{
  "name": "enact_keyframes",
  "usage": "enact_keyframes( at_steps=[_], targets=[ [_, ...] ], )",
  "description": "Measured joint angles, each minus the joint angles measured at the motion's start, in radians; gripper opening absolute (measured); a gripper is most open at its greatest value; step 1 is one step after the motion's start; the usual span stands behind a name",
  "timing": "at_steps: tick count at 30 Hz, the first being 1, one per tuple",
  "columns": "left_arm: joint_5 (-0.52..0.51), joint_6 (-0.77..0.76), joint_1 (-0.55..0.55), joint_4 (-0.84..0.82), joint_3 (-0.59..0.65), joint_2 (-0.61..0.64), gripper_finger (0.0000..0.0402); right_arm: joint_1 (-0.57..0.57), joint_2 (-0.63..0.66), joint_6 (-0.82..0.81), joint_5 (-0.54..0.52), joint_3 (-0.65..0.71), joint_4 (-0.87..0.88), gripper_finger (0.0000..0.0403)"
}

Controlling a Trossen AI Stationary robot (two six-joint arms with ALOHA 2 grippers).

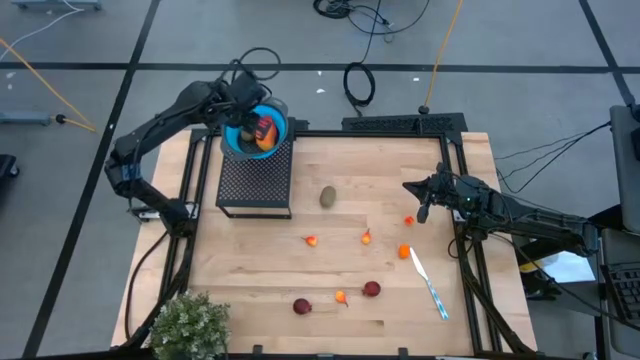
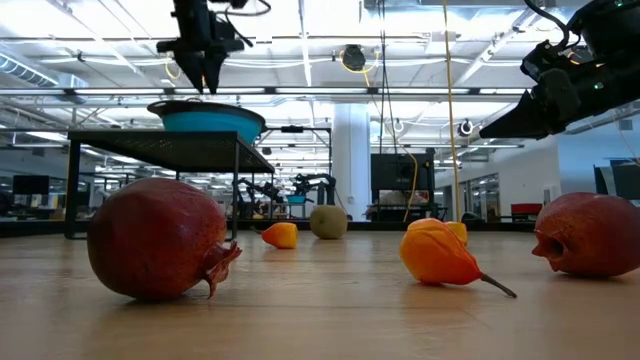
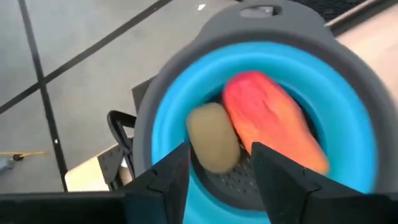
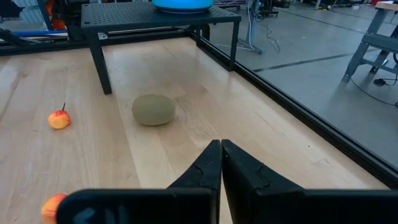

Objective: Pick & Place Fruit
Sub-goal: Put the kiwi into the blue strainer bowl on the shelf

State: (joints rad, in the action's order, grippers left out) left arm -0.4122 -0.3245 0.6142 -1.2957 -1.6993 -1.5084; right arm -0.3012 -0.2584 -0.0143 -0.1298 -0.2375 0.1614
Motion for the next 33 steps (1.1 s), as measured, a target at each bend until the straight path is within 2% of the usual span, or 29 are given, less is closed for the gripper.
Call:
enact_keyframes(
  at_steps=[21, 30, 33],
  targets=[
    [0.021, -0.021, -0.324, 0.045, 0.009, 0.315, 0.0006, 0.000, 0.000, 0.000, 0.000, 0.000, -0.025, 0.0004],
    [-0.009, -0.009, -0.471, 0.073, 0.013, 0.378, 0.0018, 0.000, 0.000, -0.006, 0.002, 0.000, -0.114, 0.0004],
    [-0.033, -0.006, -0.521, 0.117, 0.056, 0.402, 0.0008, 0.000, 0.000, -0.078, 0.003, 0.000, -0.187, 0.0004]
  ],
)
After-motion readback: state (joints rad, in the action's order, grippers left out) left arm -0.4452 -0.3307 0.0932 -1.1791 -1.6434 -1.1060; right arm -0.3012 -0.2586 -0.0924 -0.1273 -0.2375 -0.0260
